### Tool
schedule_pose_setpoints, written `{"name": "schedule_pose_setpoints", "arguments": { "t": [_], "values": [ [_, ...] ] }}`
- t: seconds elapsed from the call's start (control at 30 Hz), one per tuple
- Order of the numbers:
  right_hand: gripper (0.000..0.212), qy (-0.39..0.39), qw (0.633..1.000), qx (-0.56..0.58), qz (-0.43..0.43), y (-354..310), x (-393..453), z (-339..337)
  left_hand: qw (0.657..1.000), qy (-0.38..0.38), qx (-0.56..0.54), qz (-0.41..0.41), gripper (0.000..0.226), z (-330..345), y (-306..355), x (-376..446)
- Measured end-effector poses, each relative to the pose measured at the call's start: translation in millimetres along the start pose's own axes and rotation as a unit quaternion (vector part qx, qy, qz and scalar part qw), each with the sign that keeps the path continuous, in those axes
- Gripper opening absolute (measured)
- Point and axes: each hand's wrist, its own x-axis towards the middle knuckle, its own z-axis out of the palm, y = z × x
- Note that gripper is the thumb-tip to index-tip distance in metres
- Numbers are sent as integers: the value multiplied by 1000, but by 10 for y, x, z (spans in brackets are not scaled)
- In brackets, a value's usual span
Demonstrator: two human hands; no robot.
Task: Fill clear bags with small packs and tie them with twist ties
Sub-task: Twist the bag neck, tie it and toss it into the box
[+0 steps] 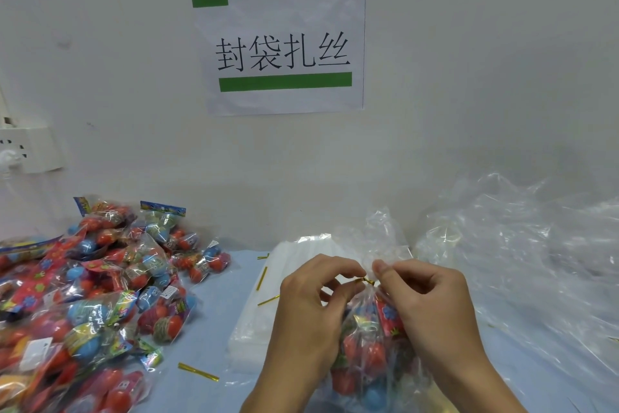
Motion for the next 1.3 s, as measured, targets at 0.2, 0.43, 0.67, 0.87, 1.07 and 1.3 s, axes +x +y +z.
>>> {"name": "schedule_pose_setpoints", "arguments": {
  "t": [0.2,0.43,0.67,0.87,1.07,1.3],
  "values": [
    [20,-4,1000,-3,3,-12,-6,-5,999,-20,27,2,25,11,-4,-16],
    [21,2,1000,-1,7,7,0,5,996,-67,2,-51,16,56,7,-45],
    [23,5,1000,-14,-10,14,1,-7,967,-78,-69,-233,19,112,52,-40],
    [24,4,1000,-8,-6,-22,-5,-5,927,-155,-171,-296,47,58,29,4],
    [28,-1,1000,1,6,-29,3,-28,909,-140,-201,-339,27,34,34,13],
    [31,-4,1000,15,9,-6,10,-36,881,-166,-252,-364,15,-30,40,3]
  ]
}}
